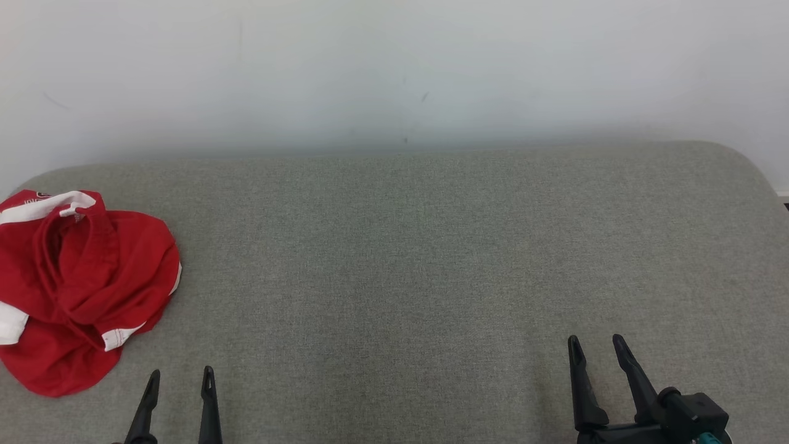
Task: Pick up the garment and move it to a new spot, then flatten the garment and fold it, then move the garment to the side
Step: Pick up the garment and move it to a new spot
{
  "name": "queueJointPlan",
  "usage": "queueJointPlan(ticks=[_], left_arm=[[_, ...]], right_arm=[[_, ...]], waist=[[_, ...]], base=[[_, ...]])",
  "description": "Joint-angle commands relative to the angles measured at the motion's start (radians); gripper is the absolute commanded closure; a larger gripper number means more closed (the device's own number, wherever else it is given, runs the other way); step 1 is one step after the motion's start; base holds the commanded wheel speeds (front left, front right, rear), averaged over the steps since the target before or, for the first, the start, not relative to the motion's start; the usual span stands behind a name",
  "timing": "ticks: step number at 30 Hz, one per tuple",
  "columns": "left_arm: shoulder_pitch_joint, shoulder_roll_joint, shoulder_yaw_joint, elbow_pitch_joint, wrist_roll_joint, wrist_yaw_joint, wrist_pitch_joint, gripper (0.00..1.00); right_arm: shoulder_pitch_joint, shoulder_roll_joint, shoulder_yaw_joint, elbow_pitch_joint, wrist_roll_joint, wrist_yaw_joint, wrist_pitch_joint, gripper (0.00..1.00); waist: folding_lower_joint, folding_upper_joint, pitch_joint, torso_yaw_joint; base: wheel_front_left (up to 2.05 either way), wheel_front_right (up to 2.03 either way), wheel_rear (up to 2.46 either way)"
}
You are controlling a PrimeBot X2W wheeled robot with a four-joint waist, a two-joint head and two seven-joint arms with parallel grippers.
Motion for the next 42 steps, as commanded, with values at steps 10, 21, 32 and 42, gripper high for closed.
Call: queueJointPlan(ticks=[10, 21, 32, 42], left_arm=[[0.004, 0.004, 0.003, -0.001, -0.012, 0.002, -0.006, 0.00], [-0.002, 0.004, 0.003, 0.006, -0.012, 0.003, -0.006, 0.00], [-0.005, 0.004, 0.018, 0.020, -0.002, 0.003, -0.006, 0.00], [-0.002, 0.004, 0.044, 0.028, 0.013, -0.008, -0.006, 0.00]], right_arm=[[0.004, 0.002, 0.005, 0.002, 0.004, -0.002, -0.002, 0.00], [0.006, 0.002, 0.004, 0.003, 0.005, -0.002, -0.002, 0.00], [0.013, 0.002, 0.001, 0.007, 0.018, -0.002, -0.002, 0.00], [0.025, 0.002, 0.009, 0.012, 0.026, -0.002, -0.002, 0.00]], waist=[[0.0000, 0.0000, 0.001, 0.000], [0.0000, 0.0000, -0.001, 0.013], [0.0000, 0.0000, -0.004, 0.079], [0.0000, 0.0000, -0.010, 0.188]], base=[[0.00, 0.00, 0.00], [0.00, 0.00, 0.00], [0.00, 0.00, 0.00], [0.00, 0.00, 0.00]])
